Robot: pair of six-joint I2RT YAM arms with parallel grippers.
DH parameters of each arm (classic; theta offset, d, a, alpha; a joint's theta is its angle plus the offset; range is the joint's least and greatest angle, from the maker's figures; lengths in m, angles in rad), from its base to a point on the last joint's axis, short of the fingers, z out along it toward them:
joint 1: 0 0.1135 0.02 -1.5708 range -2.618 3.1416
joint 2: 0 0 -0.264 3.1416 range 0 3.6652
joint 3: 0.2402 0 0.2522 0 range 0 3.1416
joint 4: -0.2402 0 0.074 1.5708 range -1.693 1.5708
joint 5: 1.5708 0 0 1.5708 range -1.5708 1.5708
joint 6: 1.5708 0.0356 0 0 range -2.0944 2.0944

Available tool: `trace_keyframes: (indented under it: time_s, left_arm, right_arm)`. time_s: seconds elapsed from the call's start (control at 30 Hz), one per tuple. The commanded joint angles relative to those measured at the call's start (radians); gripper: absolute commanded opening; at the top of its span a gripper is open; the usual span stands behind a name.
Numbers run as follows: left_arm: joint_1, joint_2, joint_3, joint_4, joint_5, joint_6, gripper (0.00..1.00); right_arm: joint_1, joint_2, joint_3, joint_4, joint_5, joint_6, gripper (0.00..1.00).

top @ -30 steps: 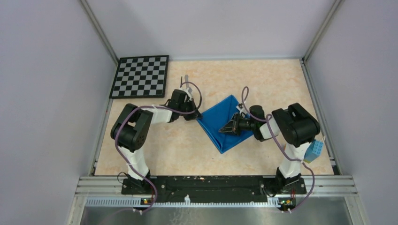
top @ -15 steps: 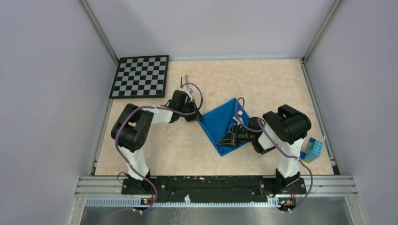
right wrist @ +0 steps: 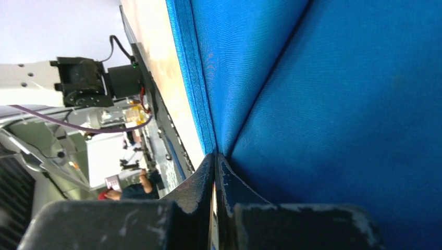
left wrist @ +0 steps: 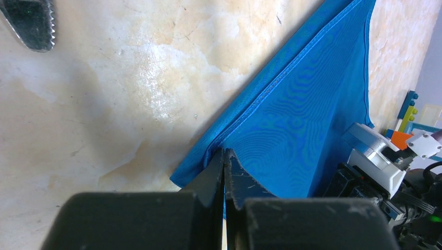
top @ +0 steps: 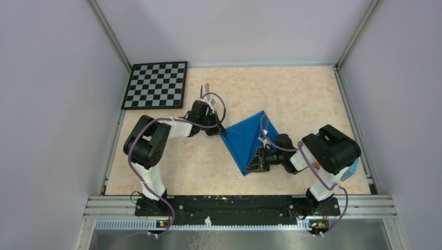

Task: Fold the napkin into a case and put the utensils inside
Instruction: Smooth out the upper triangle-folded napkin at the center of the board, then pick up the upper triangle-folded napkin from the center of the board.

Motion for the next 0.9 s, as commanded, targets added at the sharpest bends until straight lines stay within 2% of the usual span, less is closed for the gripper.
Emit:
trace_keyframes:
  time_s: [0.0,0.2,0.33,0.4,0.5,0.57,0.67,0.87]
  left_arm:
    - [0.007,0.055,-0.035,-0.099,-0.088,0.037,0.0]
    - [0.007,0.057,-0.033,-0.102,-0.085,0.043,0.0]
    - [0.007,0.057,-0.02,-0.113,-0.076,0.055,0.0]
    - [0.007,0.055,-0.013,-0.118,-0.071,0.06,0.0]
    - [0.007,0.052,-0.014,-0.119,-0.069,0.065,0.0]
    - [0.006,0.052,-0.019,-0.114,-0.064,0.064,0.0]
    - [0.007,0.052,-0.026,-0.106,-0.061,0.062,0.0]
    - [0.007,0.06,-0.028,-0.101,-0.058,0.068,0.0]
  right_arm:
    - [0.025,-0.051,0.045,-0.214,0.03,-0.163,0.0]
    - [0.07,-0.103,0.069,-0.387,0.066,-0.269,0.0]
    - [0.162,-0.3,0.131,-0.742,0.239,-0.381,0.01]
    - [0.206,-0.43,0.169,-0.917,0.376,-0.428,0.1]
    - [0.286,-0.625,0.241,-1.066,0.612,-0.508,0.39]
    - [0.357,-0.674,0.281,-1.092,0.727,-0.566,0.52]
    - [0.439,-0.631,0.368,-1.102,0.843,-0.647,0.62]
    - [0.584,-0.366,0.595,-1.227,1.099,-0.762,0.65]
